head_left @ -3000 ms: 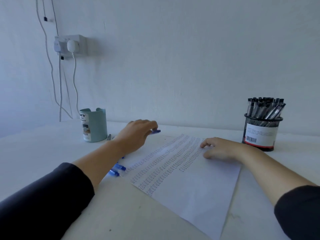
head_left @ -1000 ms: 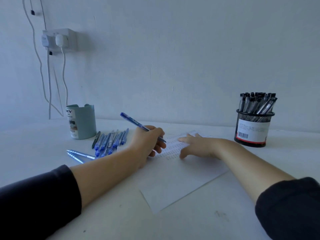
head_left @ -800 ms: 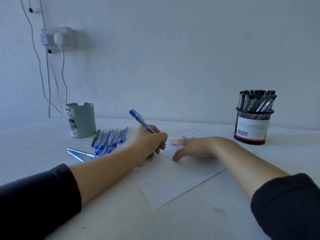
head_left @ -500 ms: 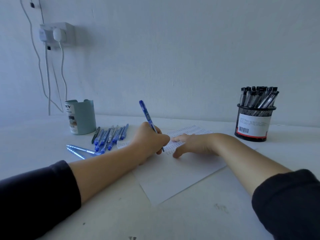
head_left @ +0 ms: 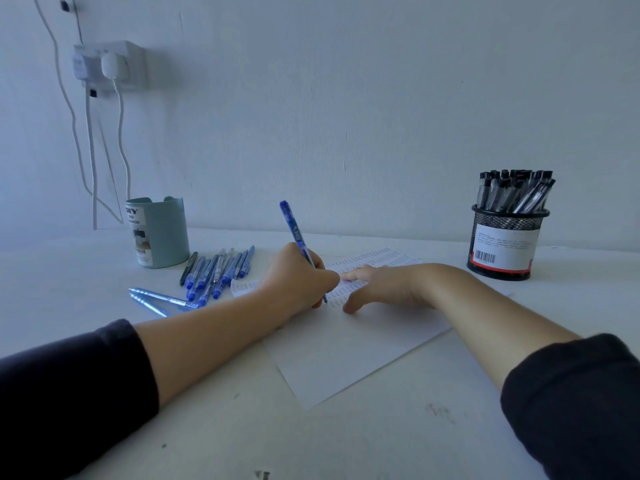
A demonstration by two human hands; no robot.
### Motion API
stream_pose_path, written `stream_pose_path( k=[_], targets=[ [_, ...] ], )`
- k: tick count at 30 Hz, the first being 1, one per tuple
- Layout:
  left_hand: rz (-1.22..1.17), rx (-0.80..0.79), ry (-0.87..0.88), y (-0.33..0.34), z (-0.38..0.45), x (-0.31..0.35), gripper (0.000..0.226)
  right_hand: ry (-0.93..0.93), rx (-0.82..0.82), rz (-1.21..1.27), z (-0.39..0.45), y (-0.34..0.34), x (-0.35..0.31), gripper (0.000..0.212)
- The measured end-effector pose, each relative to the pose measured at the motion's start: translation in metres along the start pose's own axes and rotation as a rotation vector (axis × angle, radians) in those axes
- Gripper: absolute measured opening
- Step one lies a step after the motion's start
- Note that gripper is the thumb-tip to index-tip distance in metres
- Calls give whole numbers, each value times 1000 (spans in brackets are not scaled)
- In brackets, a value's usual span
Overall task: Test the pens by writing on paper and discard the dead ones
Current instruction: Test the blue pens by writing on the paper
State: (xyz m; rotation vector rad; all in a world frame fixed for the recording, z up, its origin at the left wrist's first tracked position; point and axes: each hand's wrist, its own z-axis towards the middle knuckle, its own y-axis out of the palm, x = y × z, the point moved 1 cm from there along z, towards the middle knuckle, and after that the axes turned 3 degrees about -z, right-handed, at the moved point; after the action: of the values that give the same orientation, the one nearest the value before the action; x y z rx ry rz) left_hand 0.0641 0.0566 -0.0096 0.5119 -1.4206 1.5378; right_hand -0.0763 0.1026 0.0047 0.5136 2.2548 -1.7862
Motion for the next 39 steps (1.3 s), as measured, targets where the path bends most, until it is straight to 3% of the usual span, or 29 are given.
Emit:
stream_pose_path(
  k=[39],
  targets=[
    [11, -7, 38, 1, -5, 2, 16, -28, -9, 28, 10, 1, 6, 73]
  ],
)
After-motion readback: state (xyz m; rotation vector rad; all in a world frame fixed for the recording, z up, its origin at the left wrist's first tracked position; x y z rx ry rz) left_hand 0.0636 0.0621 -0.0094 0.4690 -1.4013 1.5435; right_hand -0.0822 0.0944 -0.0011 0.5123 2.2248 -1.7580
